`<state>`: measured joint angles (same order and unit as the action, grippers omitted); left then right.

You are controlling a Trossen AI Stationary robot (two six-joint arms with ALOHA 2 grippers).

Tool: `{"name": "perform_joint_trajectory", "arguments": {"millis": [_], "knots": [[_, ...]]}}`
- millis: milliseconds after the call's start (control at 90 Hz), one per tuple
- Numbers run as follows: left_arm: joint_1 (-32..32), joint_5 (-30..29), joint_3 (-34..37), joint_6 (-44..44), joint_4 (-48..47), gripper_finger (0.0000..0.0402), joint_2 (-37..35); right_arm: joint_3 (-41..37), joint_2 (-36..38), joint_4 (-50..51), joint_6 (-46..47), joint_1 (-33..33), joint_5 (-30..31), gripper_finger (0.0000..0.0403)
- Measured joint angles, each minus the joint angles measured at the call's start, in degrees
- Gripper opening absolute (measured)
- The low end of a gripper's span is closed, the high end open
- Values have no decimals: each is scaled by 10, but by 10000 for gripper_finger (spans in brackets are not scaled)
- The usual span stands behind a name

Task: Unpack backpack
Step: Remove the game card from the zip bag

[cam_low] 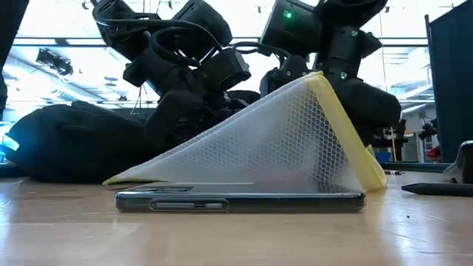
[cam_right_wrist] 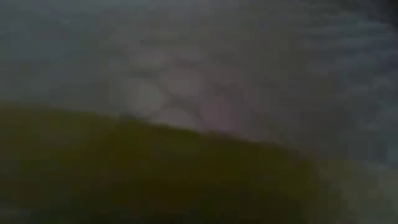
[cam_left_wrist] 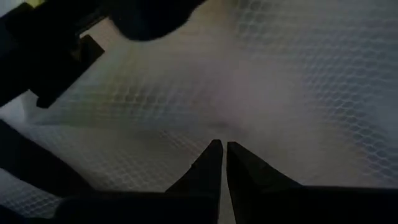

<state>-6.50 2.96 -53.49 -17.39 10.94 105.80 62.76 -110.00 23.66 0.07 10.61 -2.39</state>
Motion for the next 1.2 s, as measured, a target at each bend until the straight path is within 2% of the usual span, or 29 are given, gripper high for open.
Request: {"name": "perform_joint_trajectory", "arguments": {"millis": [267,811,1022,1200], "knots": [[0,2,0,2,-3,0,0,-4,31,33,23,13,-2,286],[0,2,0,3,-28,0,0,-6,144,204,161,48,26,281],[0,2,0,12,-32,0,0,-5,177,281,244,88,25,281],[1,2,0,12,-32,0,0,-5,200,304,318,139,13,281]]}}
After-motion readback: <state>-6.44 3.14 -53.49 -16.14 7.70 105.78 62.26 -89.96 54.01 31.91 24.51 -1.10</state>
